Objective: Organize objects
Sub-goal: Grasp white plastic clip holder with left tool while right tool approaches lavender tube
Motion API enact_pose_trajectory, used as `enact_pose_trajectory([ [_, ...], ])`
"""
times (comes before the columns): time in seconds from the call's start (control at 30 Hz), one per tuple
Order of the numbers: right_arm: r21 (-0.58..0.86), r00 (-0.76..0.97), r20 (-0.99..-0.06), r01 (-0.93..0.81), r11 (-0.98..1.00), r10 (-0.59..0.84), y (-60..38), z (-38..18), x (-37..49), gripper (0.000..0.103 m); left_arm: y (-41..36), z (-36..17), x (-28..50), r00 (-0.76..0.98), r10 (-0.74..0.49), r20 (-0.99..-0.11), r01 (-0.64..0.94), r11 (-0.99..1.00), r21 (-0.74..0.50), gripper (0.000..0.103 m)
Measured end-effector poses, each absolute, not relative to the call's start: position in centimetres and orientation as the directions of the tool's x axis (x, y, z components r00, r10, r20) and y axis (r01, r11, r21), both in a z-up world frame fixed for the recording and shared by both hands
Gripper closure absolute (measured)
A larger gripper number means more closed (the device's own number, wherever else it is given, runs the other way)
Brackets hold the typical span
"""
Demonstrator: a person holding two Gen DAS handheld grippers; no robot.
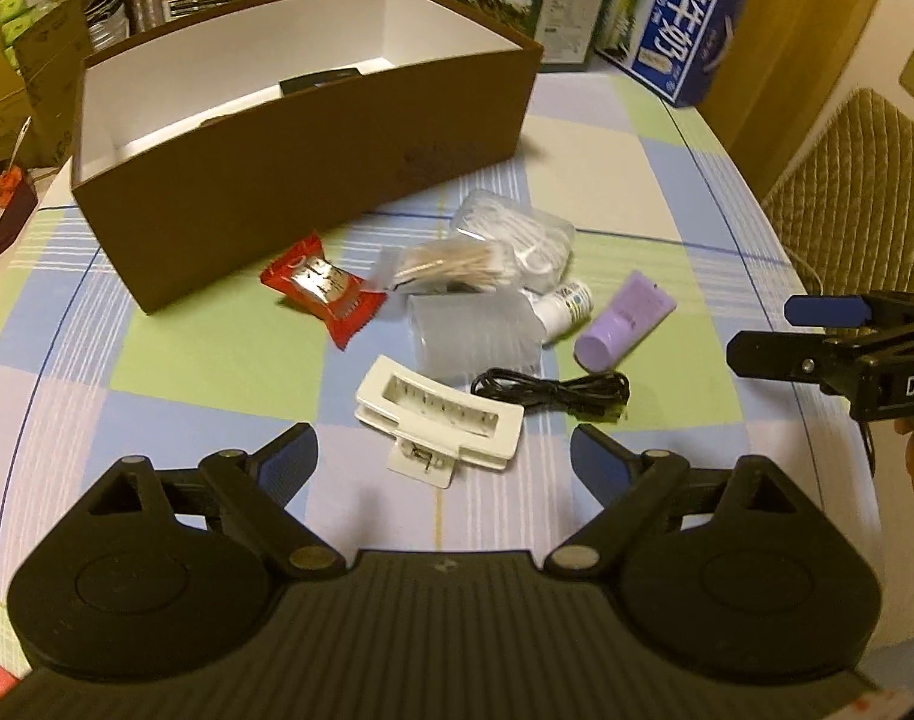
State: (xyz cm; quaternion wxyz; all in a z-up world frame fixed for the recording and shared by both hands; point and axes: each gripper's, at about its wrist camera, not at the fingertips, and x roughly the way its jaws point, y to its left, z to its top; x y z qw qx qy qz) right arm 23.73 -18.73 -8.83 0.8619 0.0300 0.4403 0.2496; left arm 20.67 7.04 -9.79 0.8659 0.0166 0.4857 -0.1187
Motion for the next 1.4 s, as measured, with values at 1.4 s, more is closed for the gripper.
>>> enact_pose_trajectory([
  [1.4, 0.309, 0.476, -0.804, -0.178, 0.934, 0.357, -17.7, -13.0, 24.9, 0.002, 7.7, -16.7, 25.4, 0.452, -0.262, -0.853, 0.479, 0.877, -0.016, 0.018],
])
